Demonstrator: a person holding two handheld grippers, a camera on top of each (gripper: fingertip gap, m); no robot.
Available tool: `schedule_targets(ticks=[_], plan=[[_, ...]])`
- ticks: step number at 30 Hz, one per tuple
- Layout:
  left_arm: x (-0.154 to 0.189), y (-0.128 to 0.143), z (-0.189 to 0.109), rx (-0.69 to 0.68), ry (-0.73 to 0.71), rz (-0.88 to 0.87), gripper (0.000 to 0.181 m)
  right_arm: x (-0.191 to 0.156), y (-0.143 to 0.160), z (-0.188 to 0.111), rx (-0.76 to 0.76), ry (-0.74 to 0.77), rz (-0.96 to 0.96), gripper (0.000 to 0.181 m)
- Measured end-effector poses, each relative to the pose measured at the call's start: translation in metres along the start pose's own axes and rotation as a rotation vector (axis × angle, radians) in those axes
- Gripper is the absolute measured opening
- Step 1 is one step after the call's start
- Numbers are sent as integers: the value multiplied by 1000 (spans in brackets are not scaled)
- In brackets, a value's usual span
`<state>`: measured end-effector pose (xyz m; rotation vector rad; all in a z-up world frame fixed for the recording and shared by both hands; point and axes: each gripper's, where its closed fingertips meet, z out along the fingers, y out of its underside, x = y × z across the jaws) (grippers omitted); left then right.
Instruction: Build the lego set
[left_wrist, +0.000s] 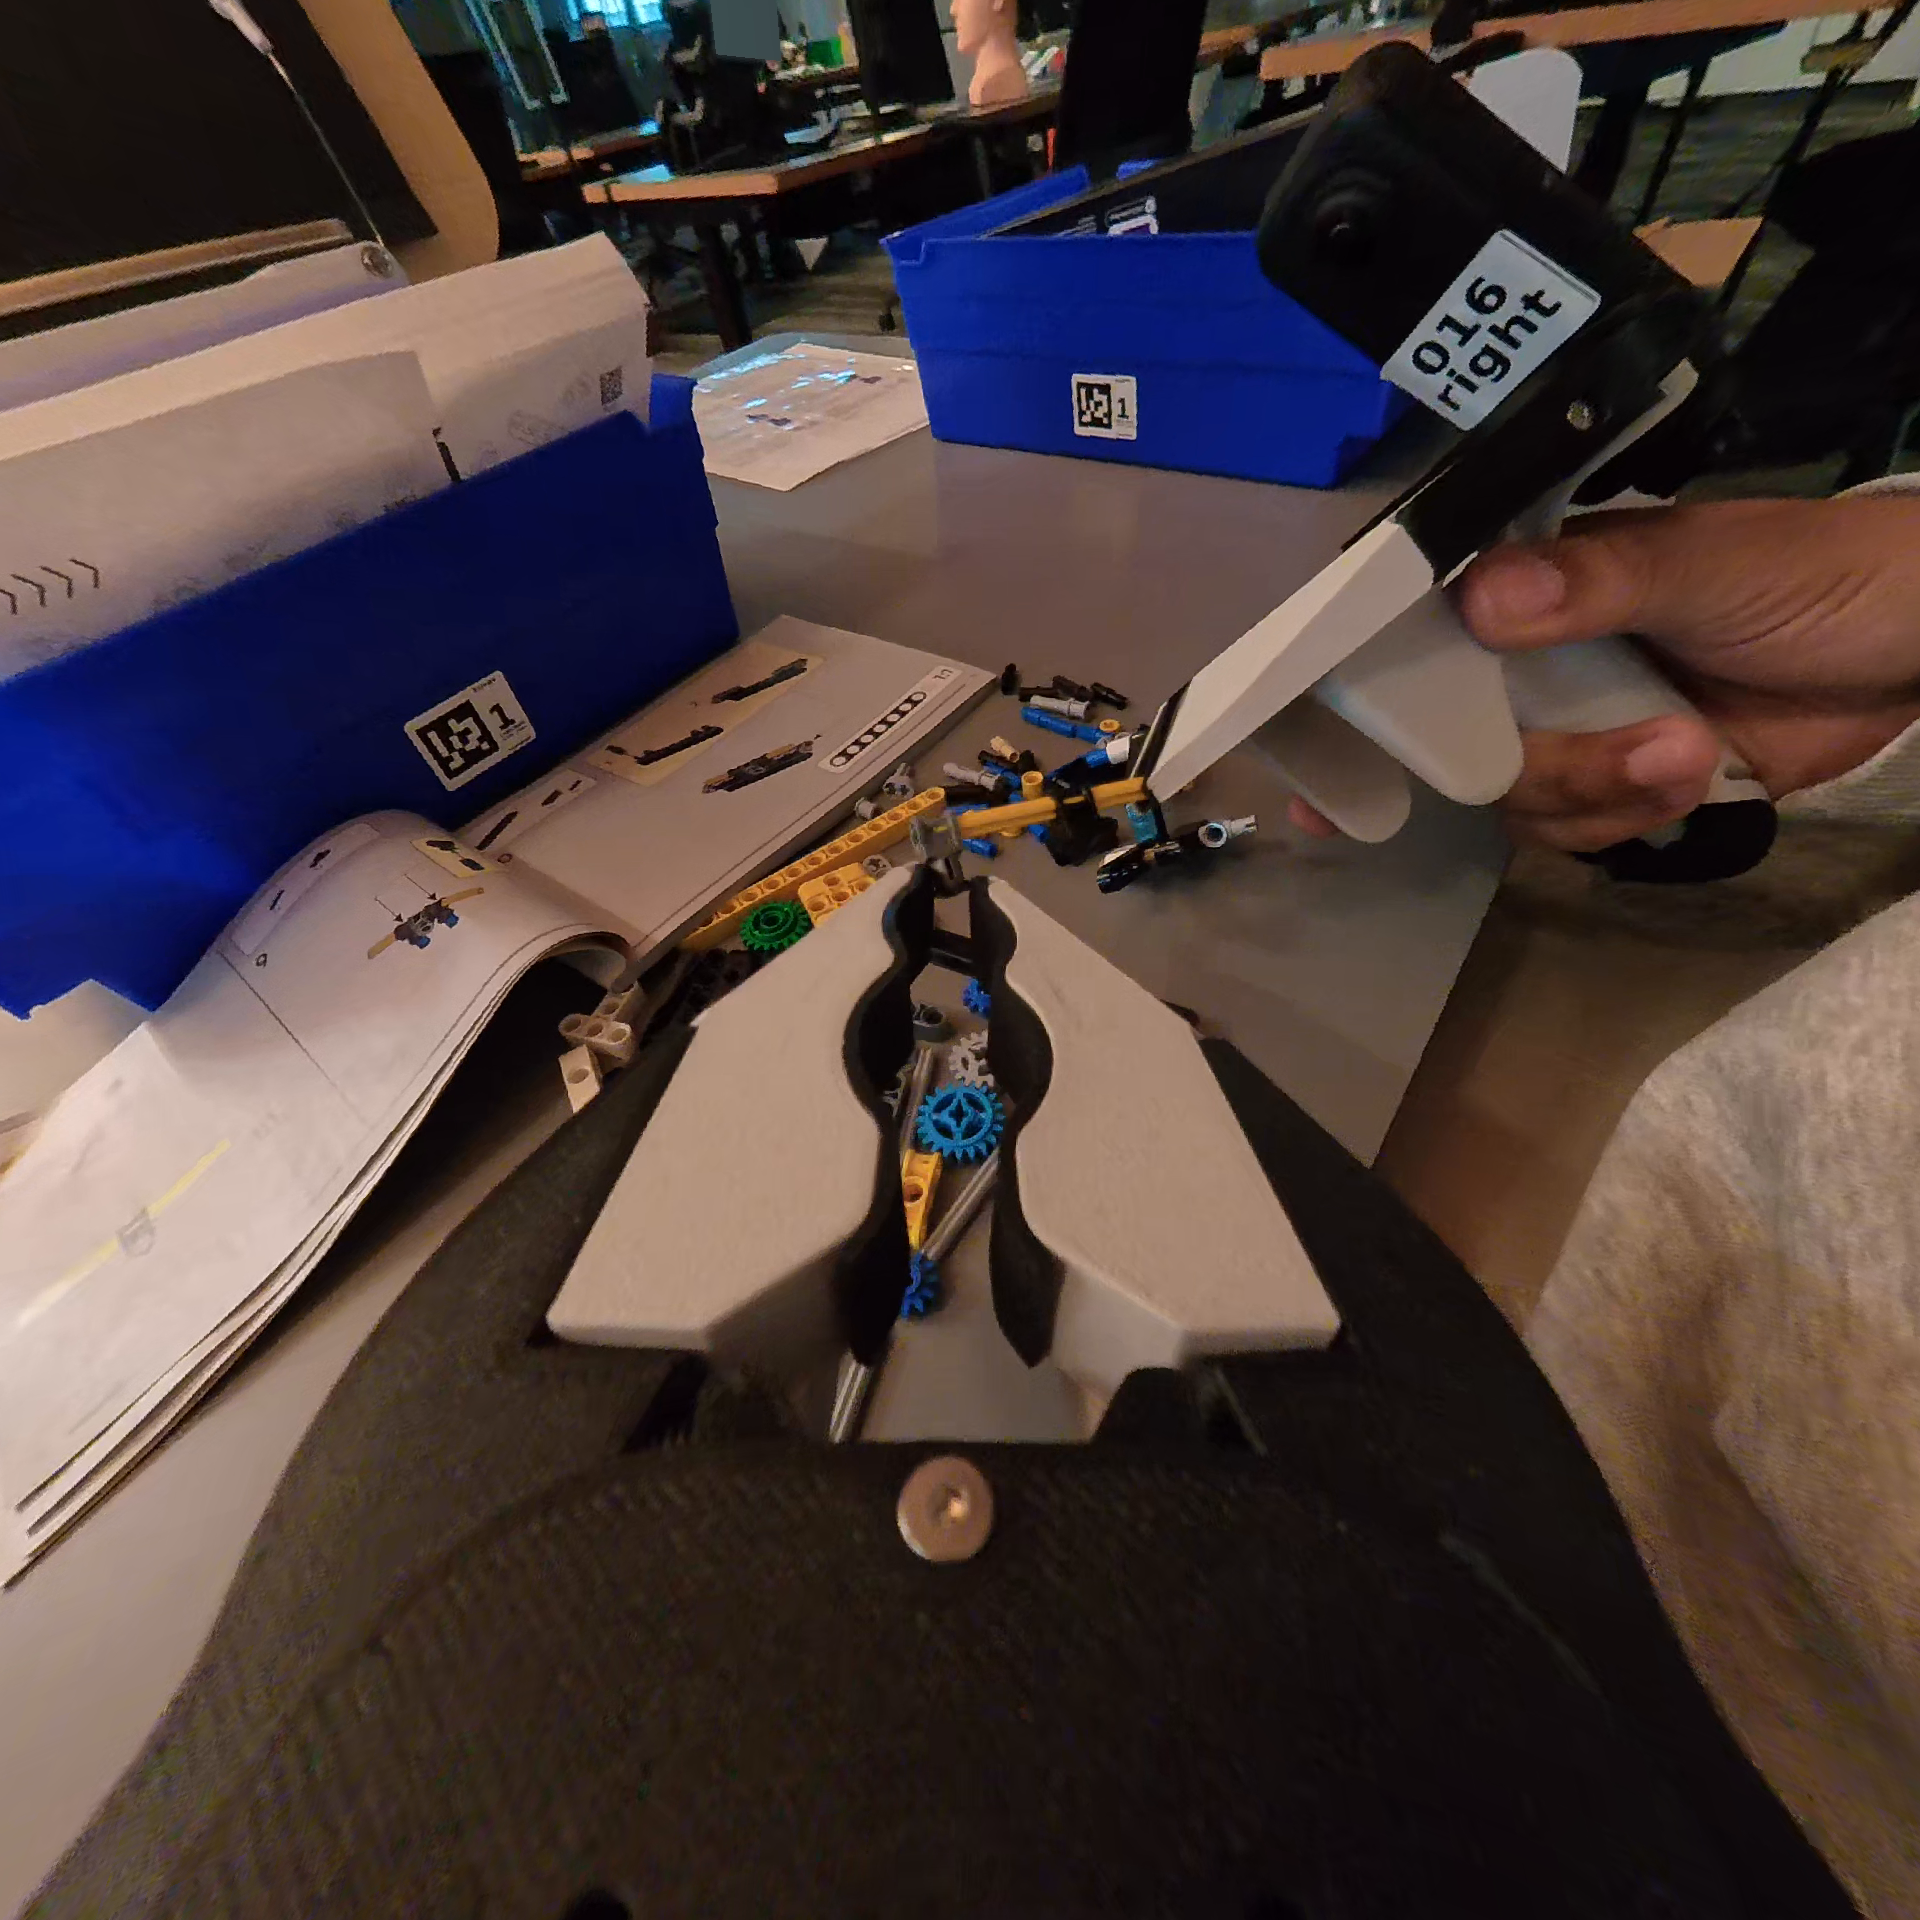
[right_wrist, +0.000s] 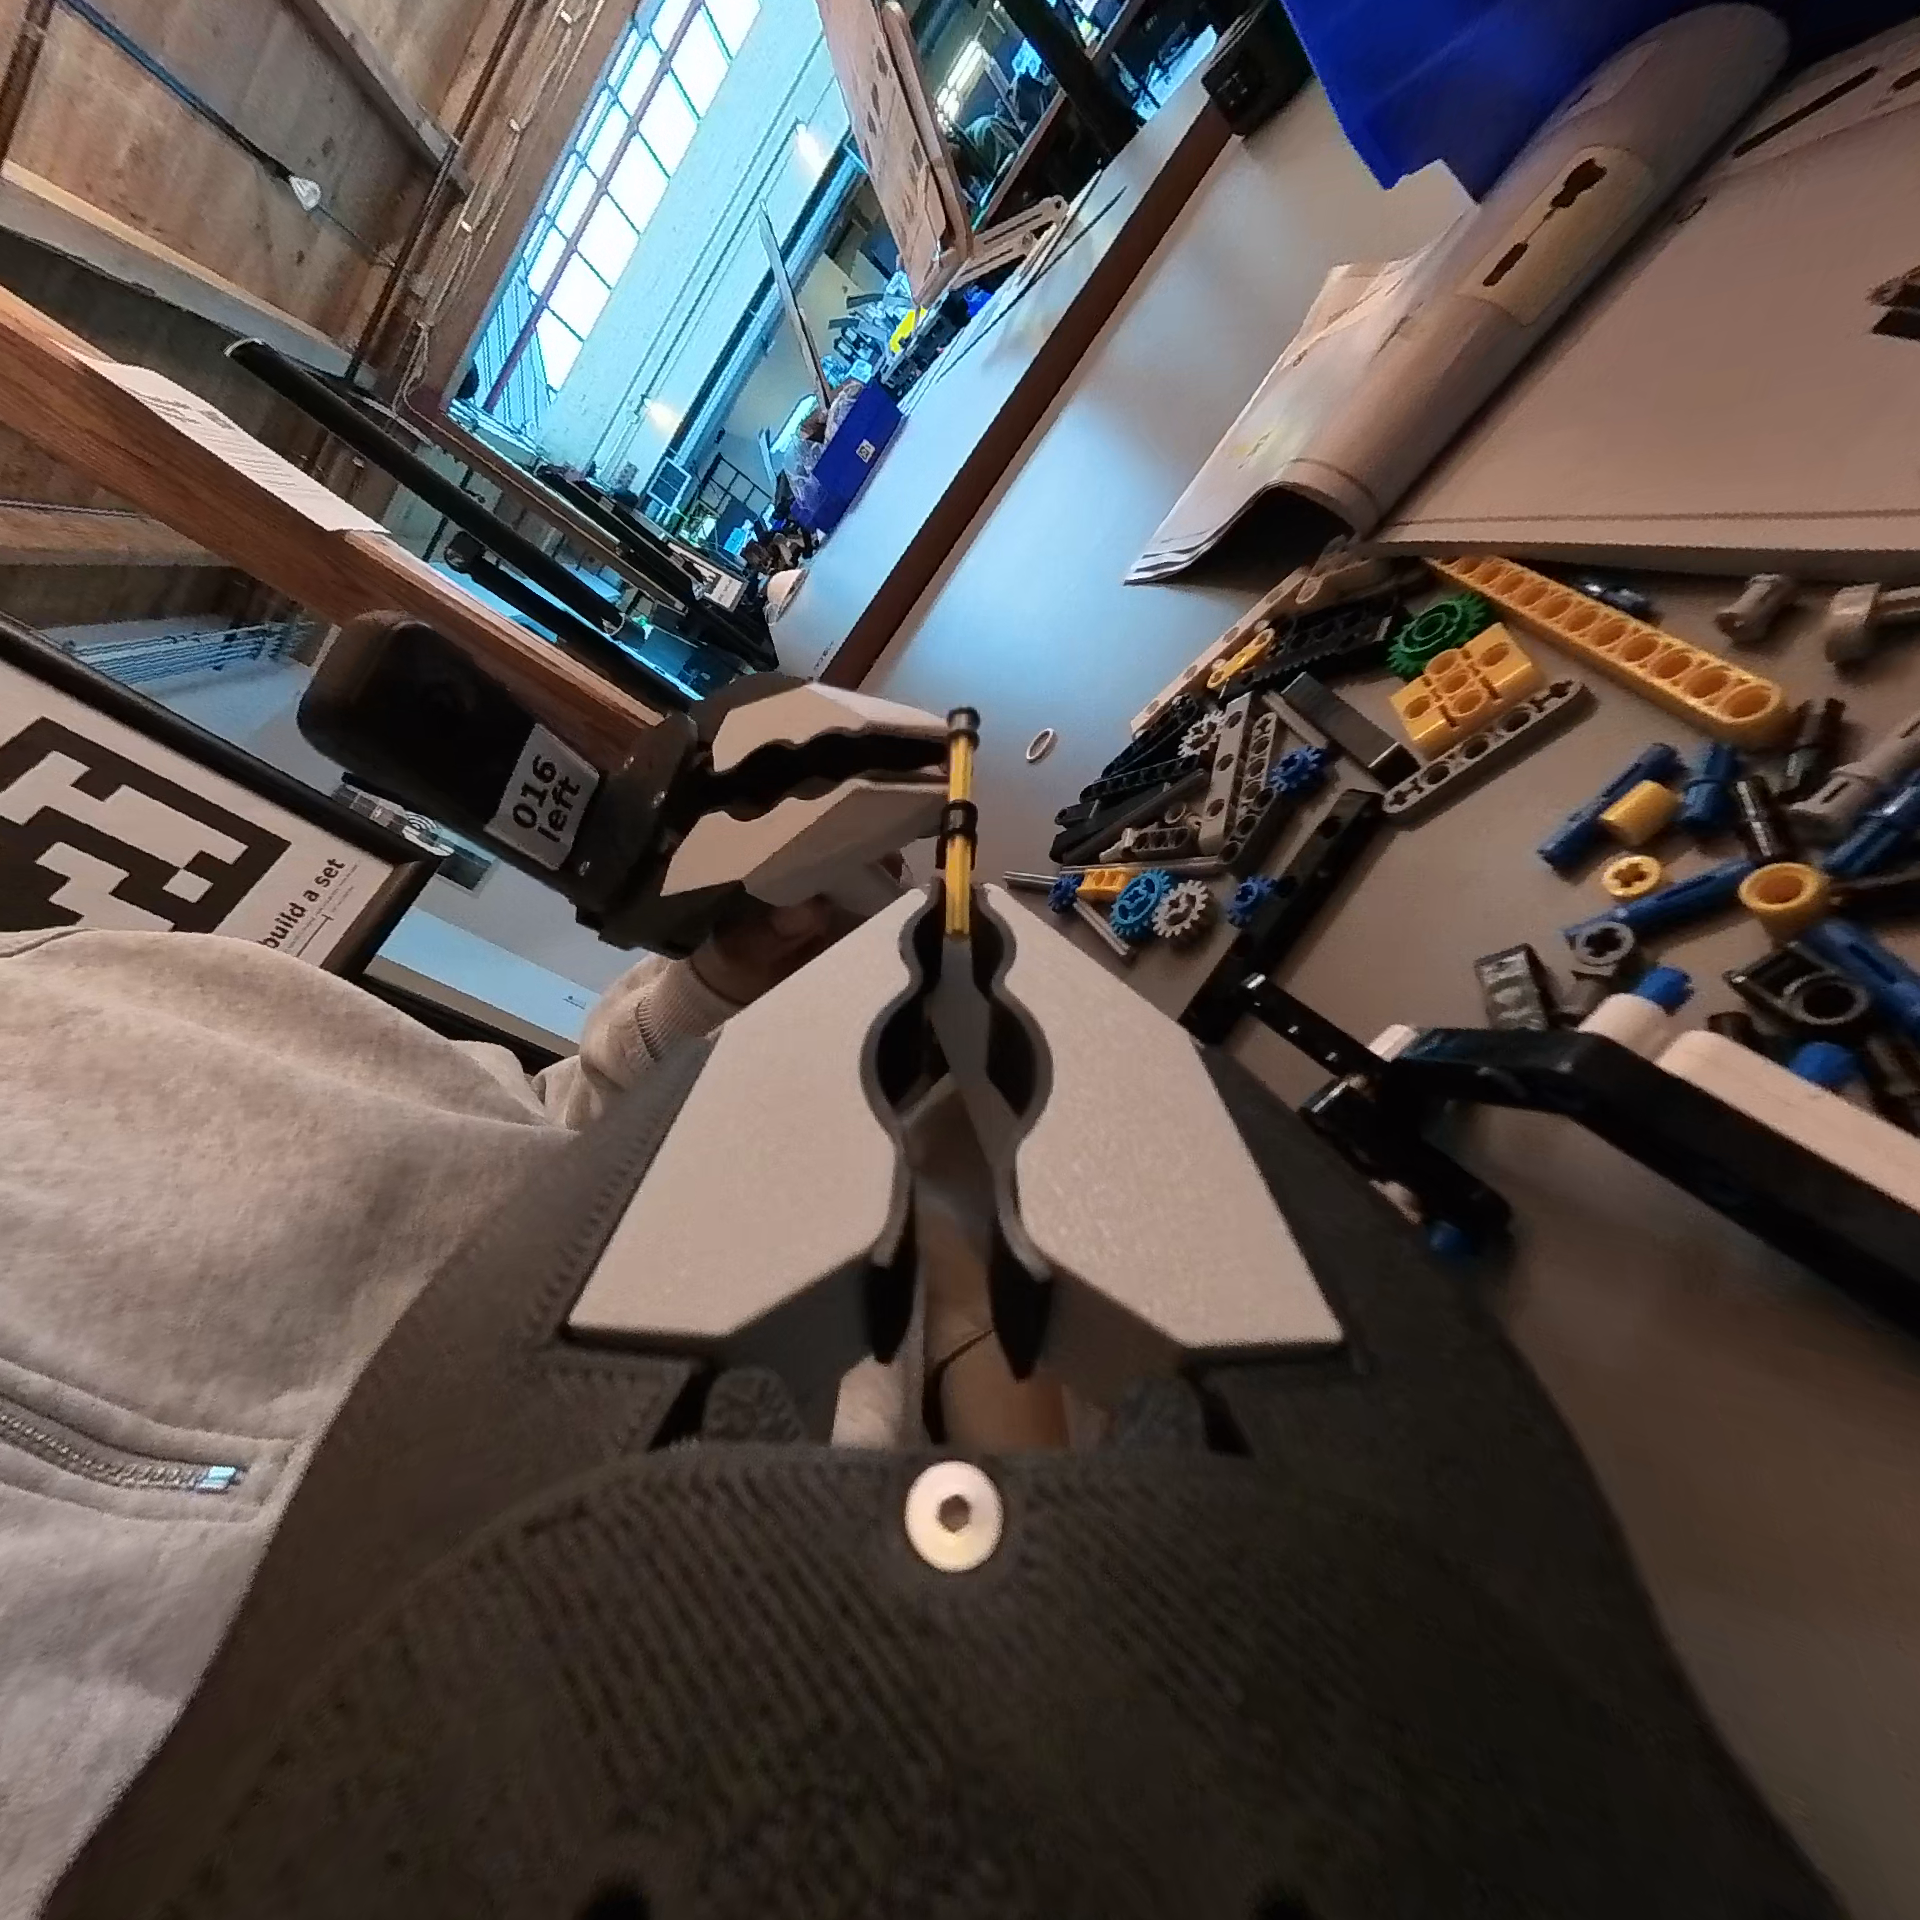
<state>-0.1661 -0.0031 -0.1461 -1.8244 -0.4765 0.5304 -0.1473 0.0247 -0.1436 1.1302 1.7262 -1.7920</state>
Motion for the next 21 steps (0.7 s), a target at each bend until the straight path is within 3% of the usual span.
schedule_targets(ticks=[21], plan=[[0, -2, -1, 24, 26, -63, 6, -1, 3, 2, -7, -14, 4, 3]])
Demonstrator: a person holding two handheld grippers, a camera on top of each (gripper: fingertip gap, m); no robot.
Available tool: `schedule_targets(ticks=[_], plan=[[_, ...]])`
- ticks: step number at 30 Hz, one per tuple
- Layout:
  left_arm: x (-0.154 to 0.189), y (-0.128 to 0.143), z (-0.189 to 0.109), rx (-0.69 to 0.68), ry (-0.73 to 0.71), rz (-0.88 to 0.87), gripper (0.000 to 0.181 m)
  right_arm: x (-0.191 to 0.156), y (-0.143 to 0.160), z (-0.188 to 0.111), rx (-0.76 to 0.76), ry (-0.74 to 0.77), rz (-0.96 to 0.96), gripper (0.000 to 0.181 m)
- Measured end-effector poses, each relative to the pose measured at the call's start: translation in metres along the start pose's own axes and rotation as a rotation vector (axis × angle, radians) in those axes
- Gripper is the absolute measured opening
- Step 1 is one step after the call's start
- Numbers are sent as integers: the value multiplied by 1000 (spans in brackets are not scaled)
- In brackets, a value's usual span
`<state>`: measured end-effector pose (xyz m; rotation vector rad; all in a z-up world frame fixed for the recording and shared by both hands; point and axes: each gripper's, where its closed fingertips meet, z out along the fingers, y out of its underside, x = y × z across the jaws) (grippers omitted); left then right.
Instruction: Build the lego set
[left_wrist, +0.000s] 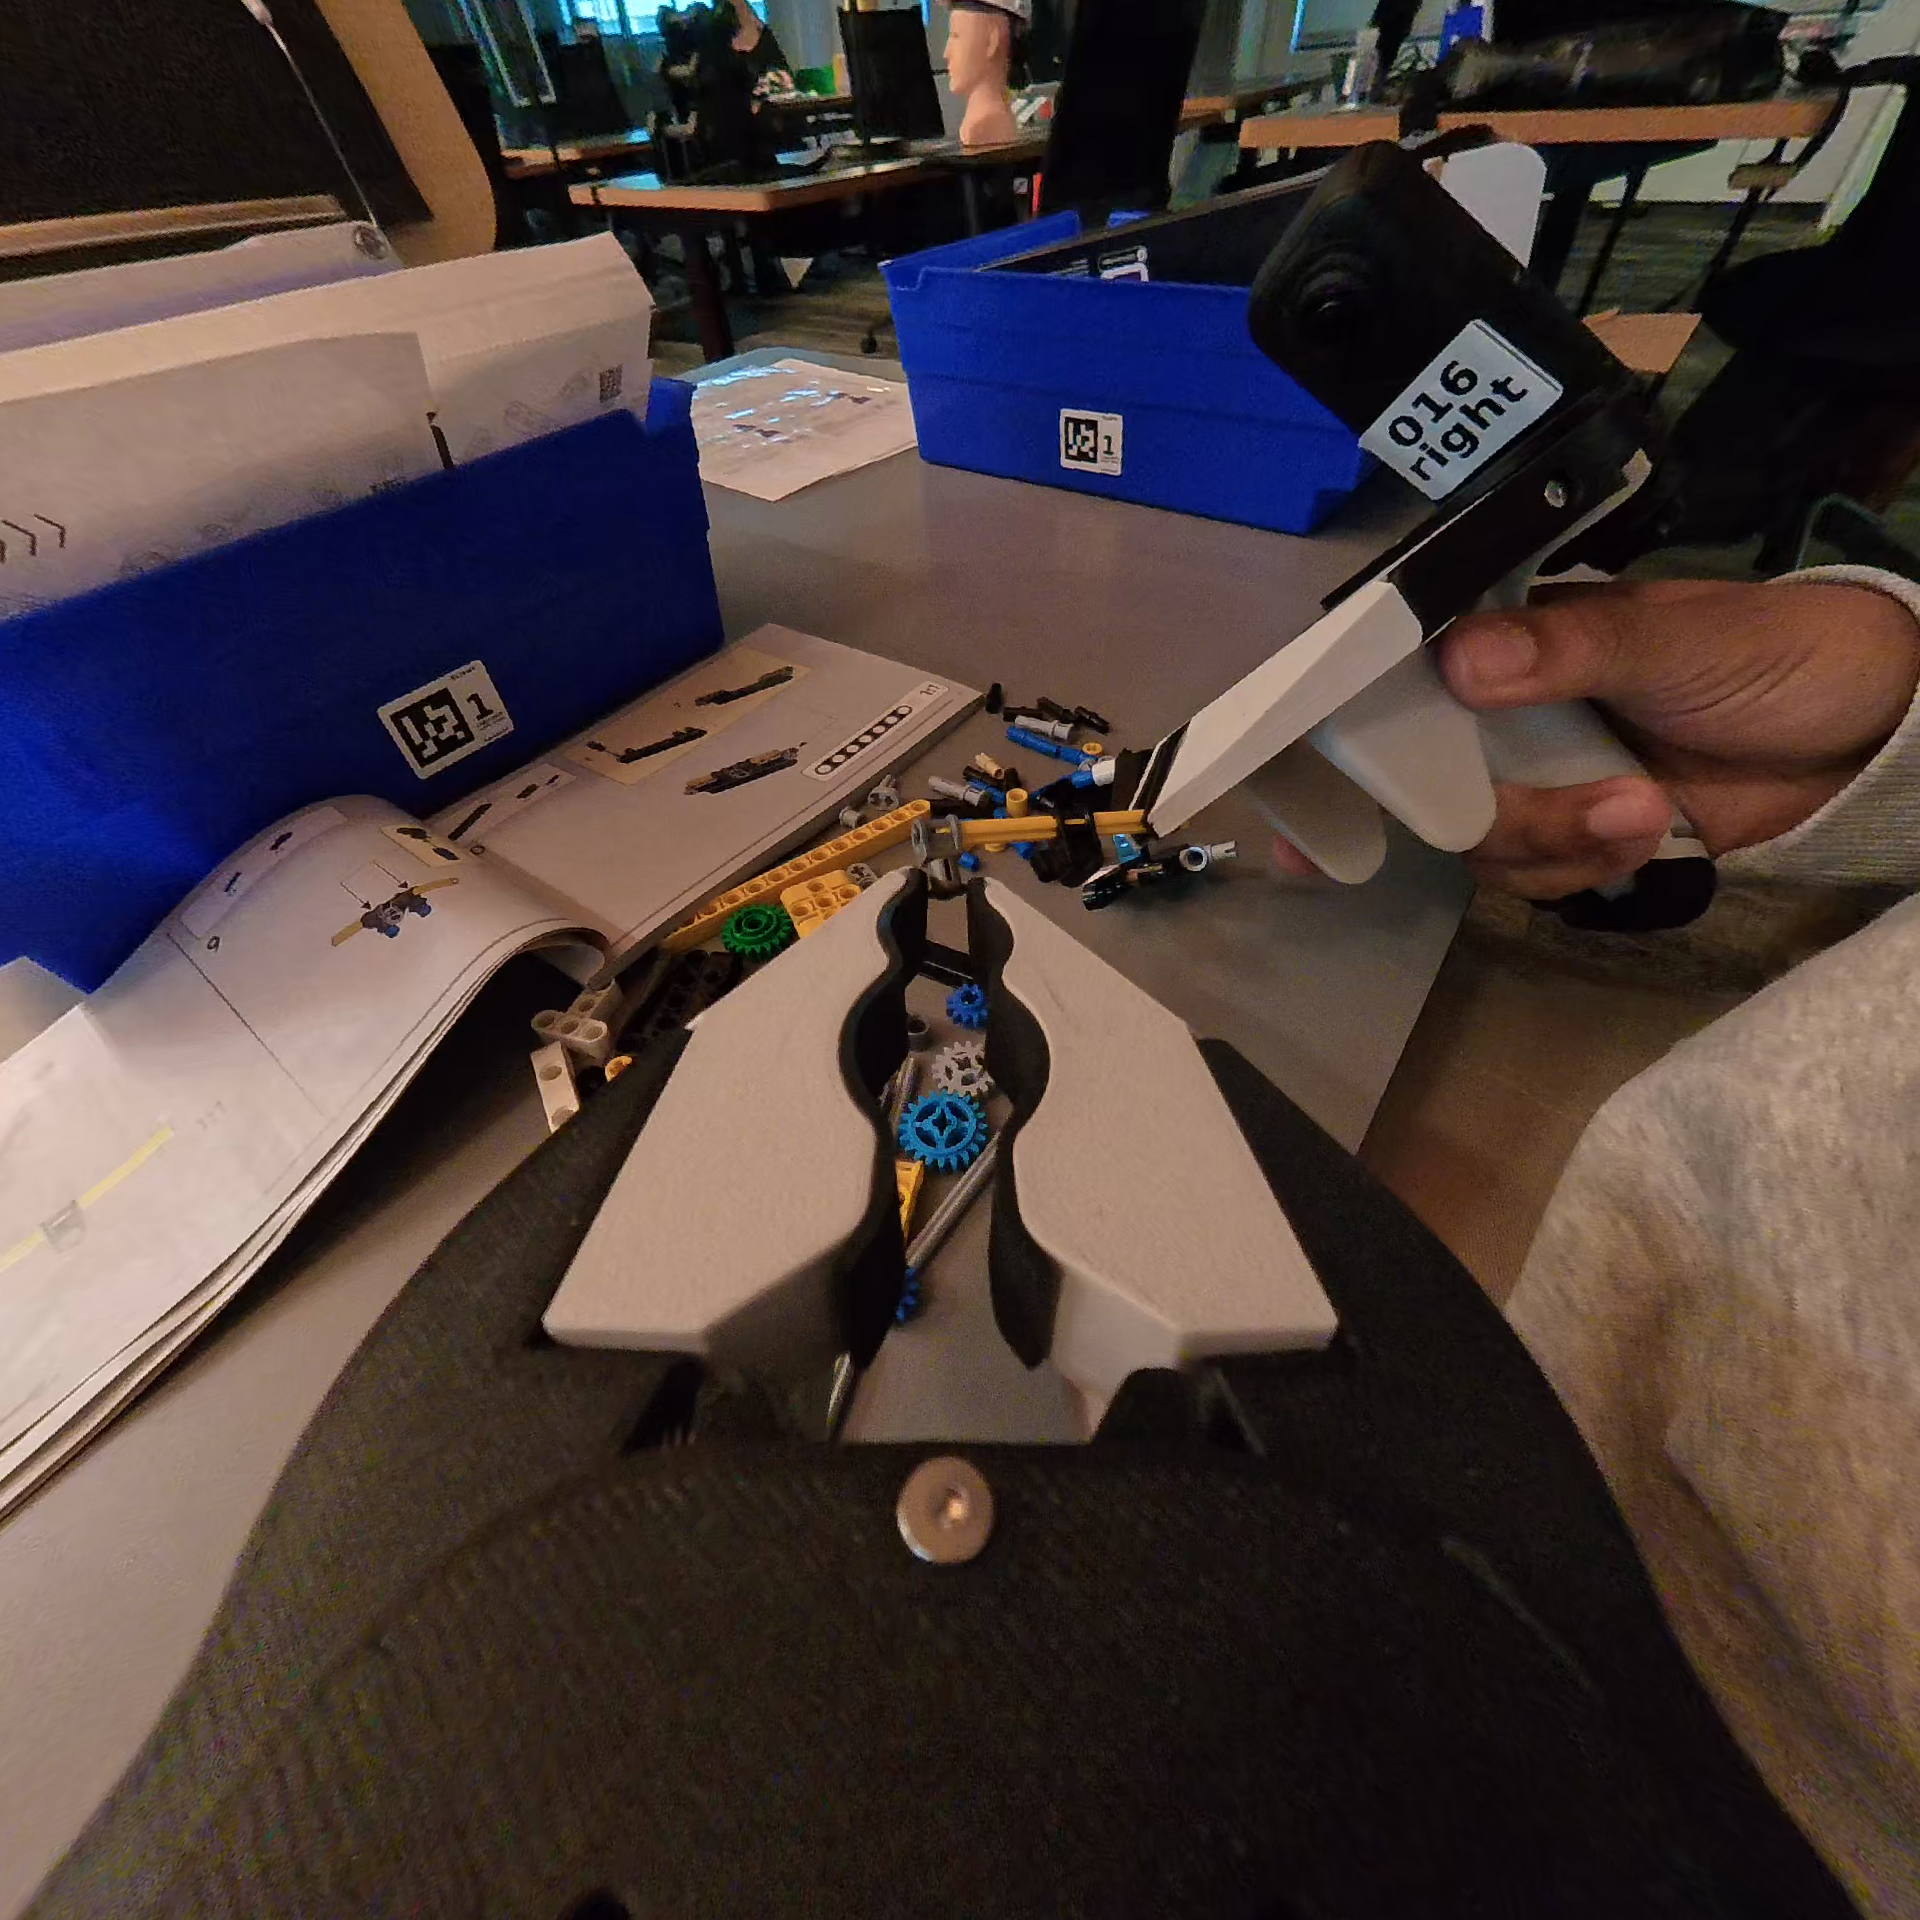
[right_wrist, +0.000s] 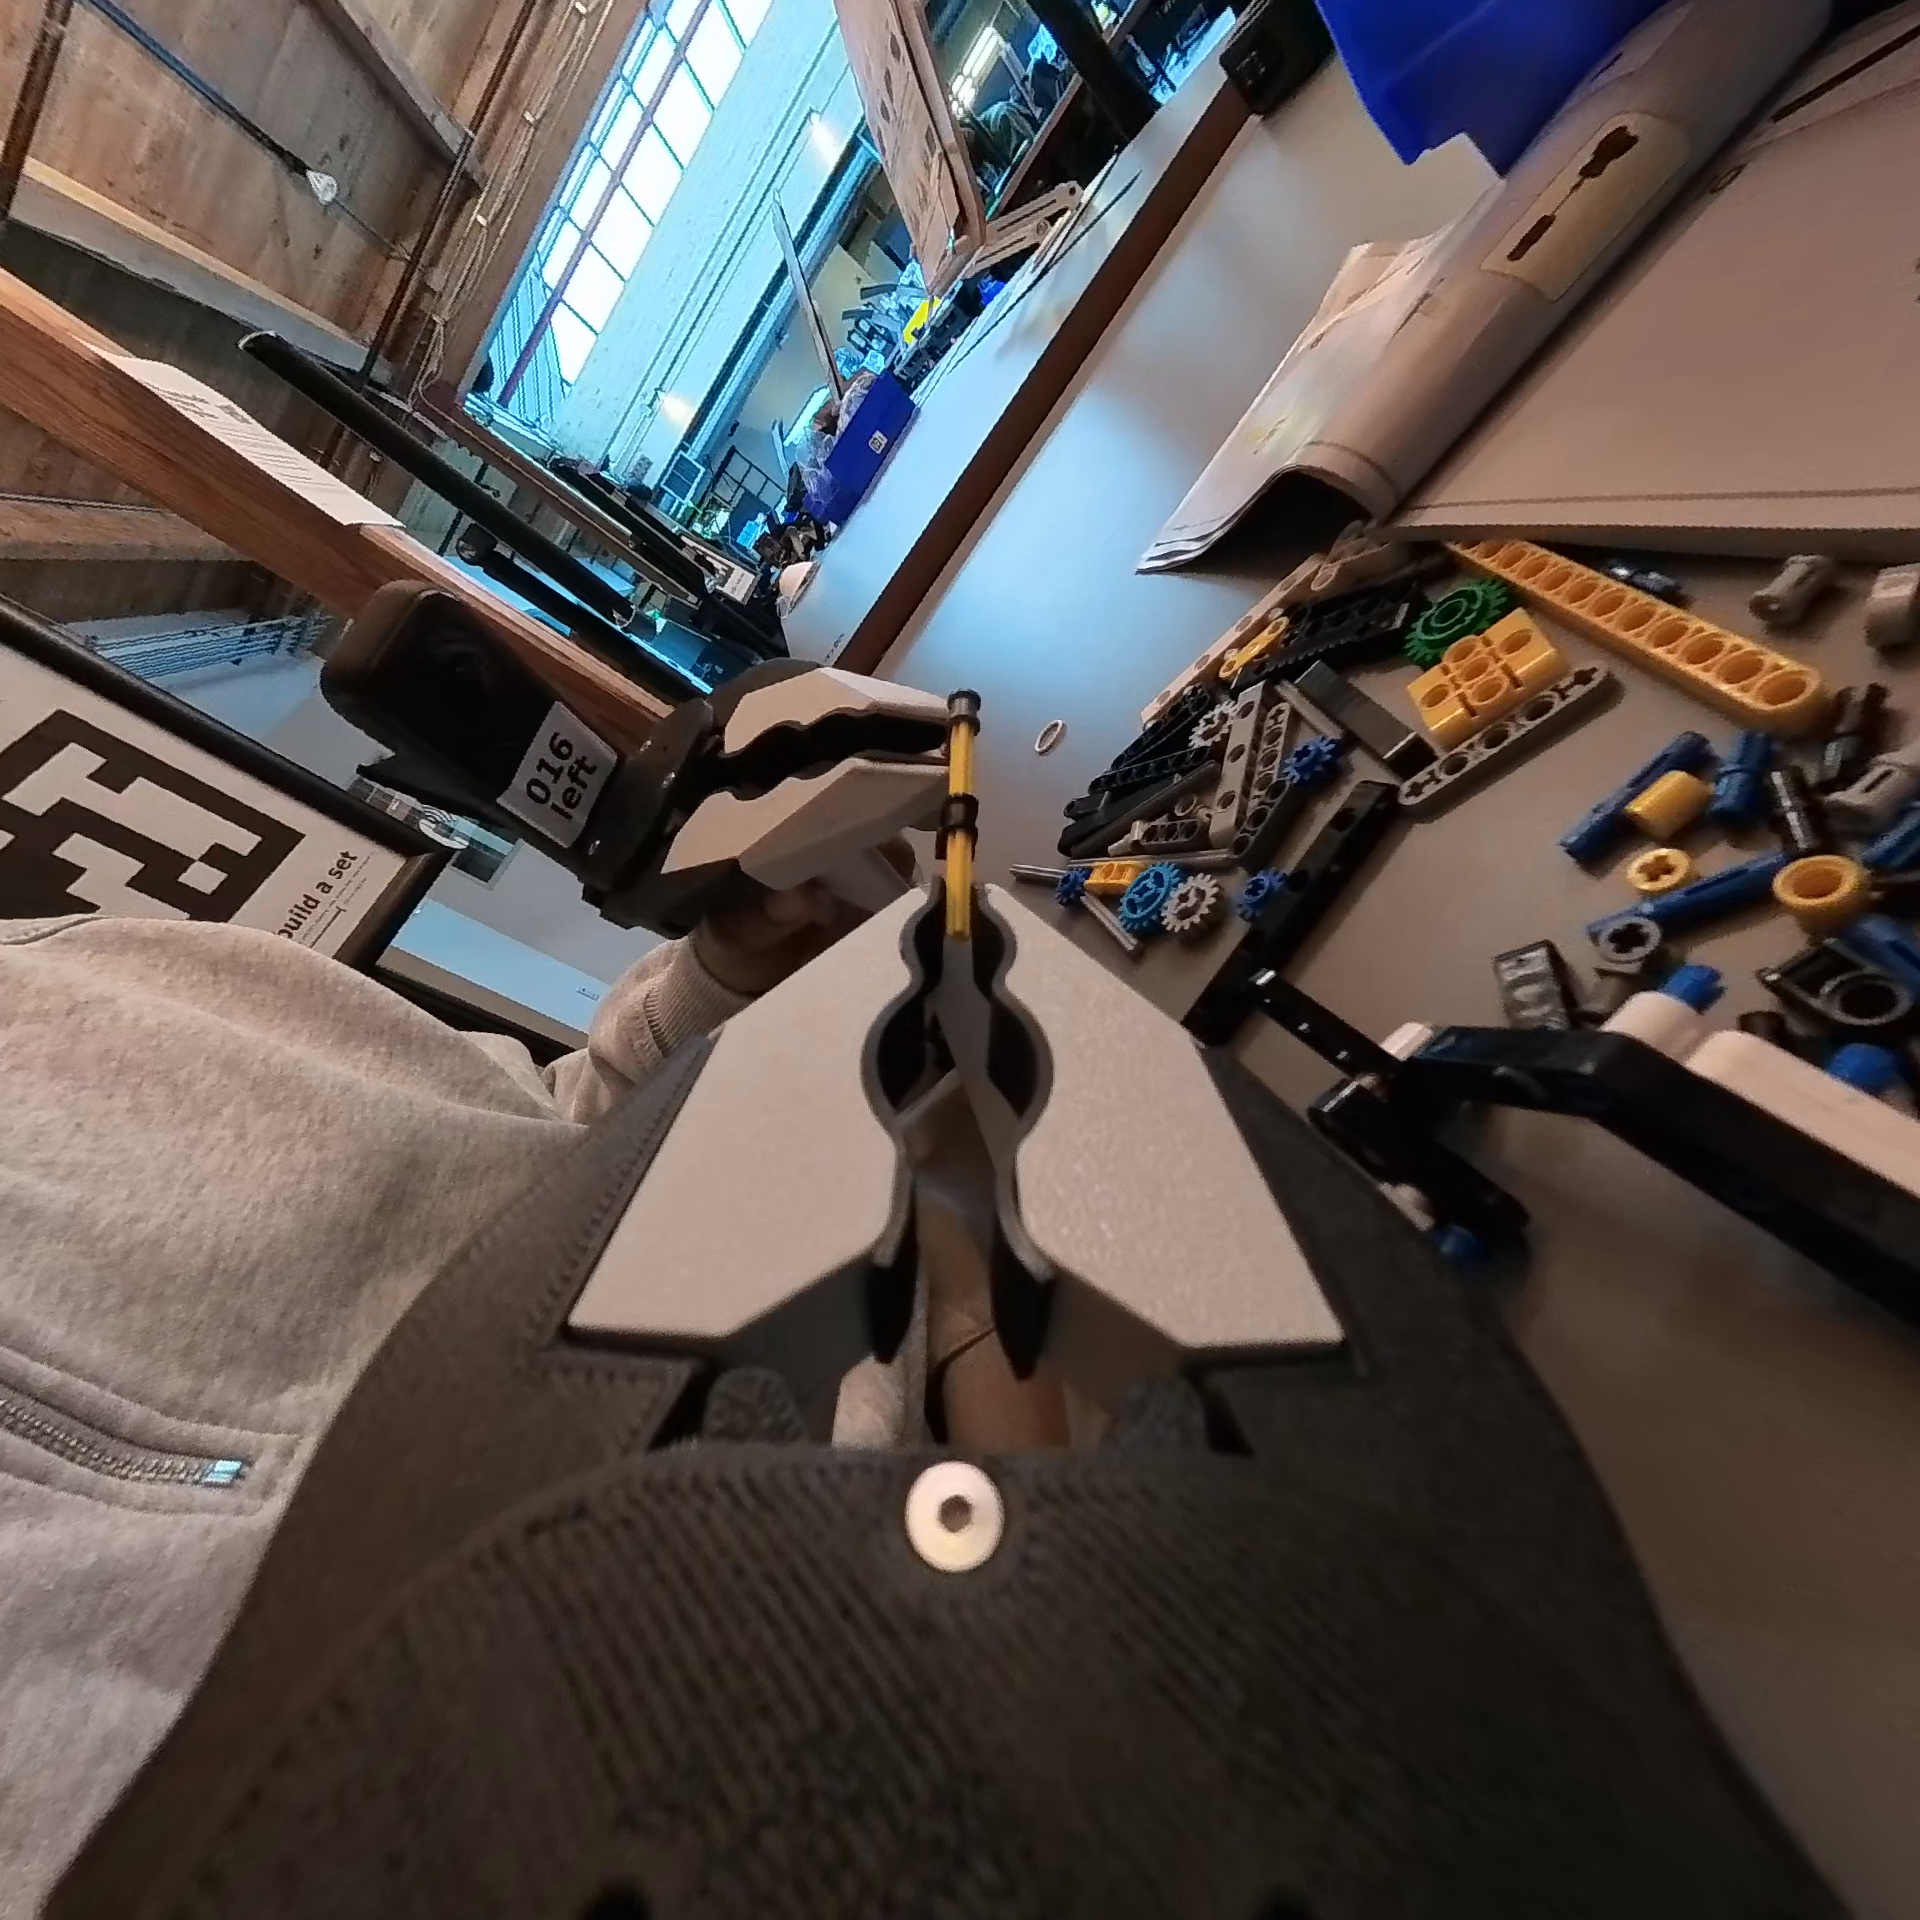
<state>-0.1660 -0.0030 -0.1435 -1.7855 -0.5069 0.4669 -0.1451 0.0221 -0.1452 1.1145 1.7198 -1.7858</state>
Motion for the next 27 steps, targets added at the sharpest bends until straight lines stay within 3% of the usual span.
schedule_targets(ticks=[27], plan=[[-3, -2, -1, 12, 0, -44, 5, 5, -3, 3, 26, -10, 22, 2]])
